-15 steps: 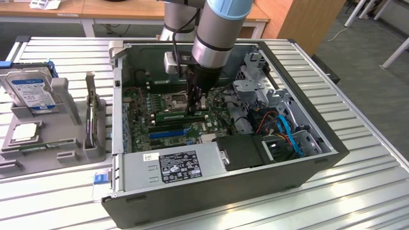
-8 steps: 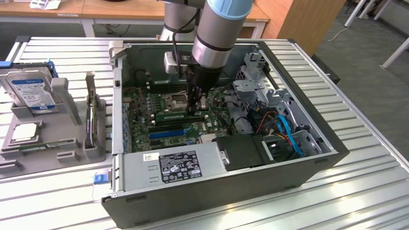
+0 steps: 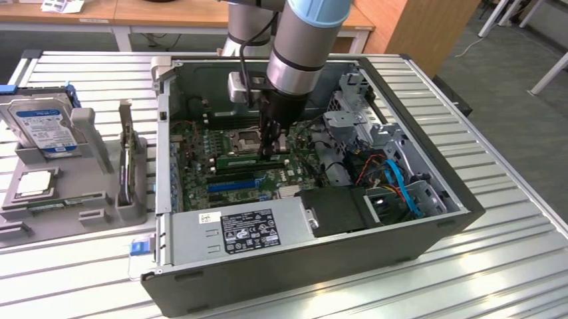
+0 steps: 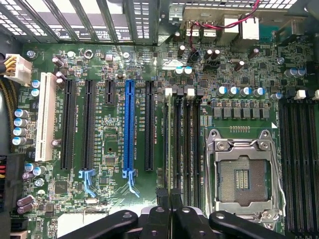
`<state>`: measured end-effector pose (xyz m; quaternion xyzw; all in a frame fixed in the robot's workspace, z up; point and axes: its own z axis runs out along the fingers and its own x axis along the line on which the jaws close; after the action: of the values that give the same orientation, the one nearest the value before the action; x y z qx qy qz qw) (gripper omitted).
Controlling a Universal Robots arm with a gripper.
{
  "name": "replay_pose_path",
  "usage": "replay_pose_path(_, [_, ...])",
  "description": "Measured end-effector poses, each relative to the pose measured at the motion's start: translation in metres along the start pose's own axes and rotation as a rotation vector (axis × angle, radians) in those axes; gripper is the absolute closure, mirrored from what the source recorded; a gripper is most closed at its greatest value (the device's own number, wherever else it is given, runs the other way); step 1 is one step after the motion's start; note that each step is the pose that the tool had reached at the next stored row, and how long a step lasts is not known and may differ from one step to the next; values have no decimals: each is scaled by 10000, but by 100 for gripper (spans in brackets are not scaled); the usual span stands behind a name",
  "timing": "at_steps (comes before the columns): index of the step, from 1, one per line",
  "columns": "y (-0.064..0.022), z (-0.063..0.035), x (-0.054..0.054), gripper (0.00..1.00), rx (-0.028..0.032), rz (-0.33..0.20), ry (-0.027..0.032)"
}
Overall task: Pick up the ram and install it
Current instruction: 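Insert the ram into the slot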
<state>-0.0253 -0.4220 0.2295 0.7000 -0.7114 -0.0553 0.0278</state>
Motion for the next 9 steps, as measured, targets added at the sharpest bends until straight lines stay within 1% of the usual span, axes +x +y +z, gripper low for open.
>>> replay_pose_path(9, [7, 2, -2, 89, 1, 0, 0])
